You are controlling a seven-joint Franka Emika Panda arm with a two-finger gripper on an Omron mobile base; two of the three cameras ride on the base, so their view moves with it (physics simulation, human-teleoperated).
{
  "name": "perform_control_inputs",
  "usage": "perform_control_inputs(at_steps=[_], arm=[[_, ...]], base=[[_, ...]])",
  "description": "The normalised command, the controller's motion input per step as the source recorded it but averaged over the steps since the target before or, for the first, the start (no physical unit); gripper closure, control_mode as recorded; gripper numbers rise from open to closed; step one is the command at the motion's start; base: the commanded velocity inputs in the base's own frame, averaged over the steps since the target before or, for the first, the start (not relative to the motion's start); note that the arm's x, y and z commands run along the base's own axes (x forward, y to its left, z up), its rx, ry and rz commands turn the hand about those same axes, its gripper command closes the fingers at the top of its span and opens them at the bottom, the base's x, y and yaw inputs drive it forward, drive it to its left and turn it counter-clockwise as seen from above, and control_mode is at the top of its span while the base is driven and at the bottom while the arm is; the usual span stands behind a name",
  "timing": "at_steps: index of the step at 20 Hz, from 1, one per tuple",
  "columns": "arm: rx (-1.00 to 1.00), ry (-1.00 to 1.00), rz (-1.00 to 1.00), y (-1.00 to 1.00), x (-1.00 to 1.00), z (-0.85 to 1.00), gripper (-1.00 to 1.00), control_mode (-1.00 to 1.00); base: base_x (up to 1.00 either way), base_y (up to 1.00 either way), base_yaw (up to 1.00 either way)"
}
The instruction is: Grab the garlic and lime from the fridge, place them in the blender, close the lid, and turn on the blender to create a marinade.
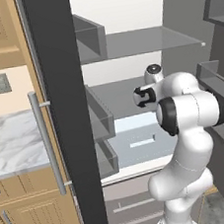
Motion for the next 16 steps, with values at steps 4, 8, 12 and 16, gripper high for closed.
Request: perform_control_inputs(at_steps=[4, 8, 12, 16], arm=[[0.0, 0.0, 0.0, -0.05, 0.05, -0.1, 1.0, -1.0], [0.0, 0.0, 0.0, 0.0, -0.14, 0.0, 1.0, -1.0], [0.0, -0.03, 0.0, 0.22, -0.78, 0.0, 1.0, -1.0], [0.0, -0.17, 0.0, 0.29, -1.0, 0.06, 1.0, -1.0]], base=[[0.0, 0.0, 0.0], [0.0, 0.0, 0.0], [0.0, 0.0, 0.0], [0.0, 0.0, 0.0]])
